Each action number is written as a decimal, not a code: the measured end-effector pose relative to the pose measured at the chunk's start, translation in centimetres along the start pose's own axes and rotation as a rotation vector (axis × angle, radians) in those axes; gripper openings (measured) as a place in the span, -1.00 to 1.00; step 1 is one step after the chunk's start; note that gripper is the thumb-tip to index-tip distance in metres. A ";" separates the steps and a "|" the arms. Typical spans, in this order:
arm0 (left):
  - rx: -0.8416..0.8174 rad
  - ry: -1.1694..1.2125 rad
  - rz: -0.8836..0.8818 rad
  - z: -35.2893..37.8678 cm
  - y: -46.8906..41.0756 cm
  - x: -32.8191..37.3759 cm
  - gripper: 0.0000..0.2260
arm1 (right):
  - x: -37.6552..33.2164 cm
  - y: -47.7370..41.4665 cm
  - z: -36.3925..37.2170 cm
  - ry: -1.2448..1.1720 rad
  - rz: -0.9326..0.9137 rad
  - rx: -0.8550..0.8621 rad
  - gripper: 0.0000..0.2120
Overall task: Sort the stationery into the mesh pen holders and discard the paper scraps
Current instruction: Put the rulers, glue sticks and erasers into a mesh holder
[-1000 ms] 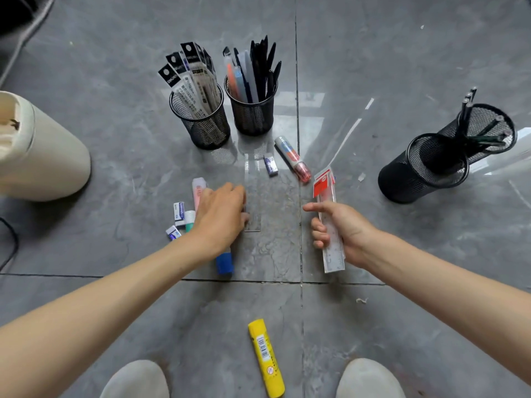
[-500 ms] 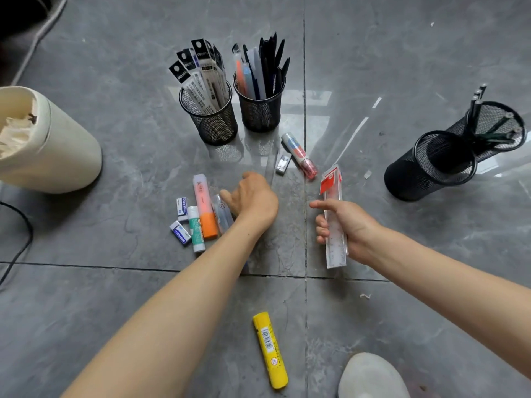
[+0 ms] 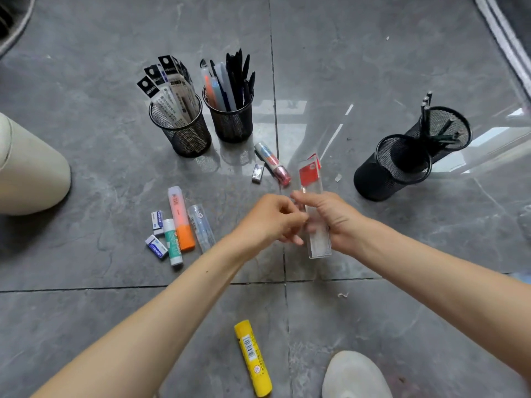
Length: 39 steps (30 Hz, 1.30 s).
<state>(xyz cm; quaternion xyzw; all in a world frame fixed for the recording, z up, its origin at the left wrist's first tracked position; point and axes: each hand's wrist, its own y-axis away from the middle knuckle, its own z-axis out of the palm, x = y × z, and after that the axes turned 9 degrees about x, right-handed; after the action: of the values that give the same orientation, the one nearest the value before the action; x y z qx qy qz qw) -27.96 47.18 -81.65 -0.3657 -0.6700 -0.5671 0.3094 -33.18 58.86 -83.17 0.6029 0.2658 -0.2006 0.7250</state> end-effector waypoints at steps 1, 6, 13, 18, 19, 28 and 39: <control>0.011 -0.089 0.036 0.1 -0.2 0.1 -0.81 | 0.0 0.1 0.0 0.001 -0.002 0.008 -0.86; 0.179 -0.540 0.162 -2.1 -1.6 0.4 -0.89 | 0.0 0.6 -0.4 0.003 0.046 0.001 -0.88; 0.513 -1.014 0.009 -9.3 -1.3 -2.2 -0.83 | 0.5 0.5 0.7 0.212 0.056 0.003 -0.92; 0.252 -1.273 0.205 -11.9 0.4 -5.0 -0.59 | 1.1 0.3 2.2 0.278 0.061 -0.029 -0.93; 0.156 -1.405 0.407 -11.8 0.8 -6.1 -0.54 | 1.3 0.2 2.7 0.291 0.062 -0.038 -0.93; -0.071 -1.677 1.143 -12.0 0.7 -6.5 -0.81 | 2.2 0.1 3.0 0.330 0.059 -0.031 -0.96; -0.254 -1.845 0.963 -16.7 -0.6 -6.2 -0.74 | 2.4 0.3 2.6 0.313 0.067 -0.014 -0.92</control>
<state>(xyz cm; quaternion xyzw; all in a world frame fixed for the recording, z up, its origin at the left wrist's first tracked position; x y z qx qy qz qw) -25.10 29.82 -84.32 -0.9142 -0.3650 0.0487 -0.1692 -30.76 56.49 -84.09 0.6303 0.3567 -0.0779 0.6851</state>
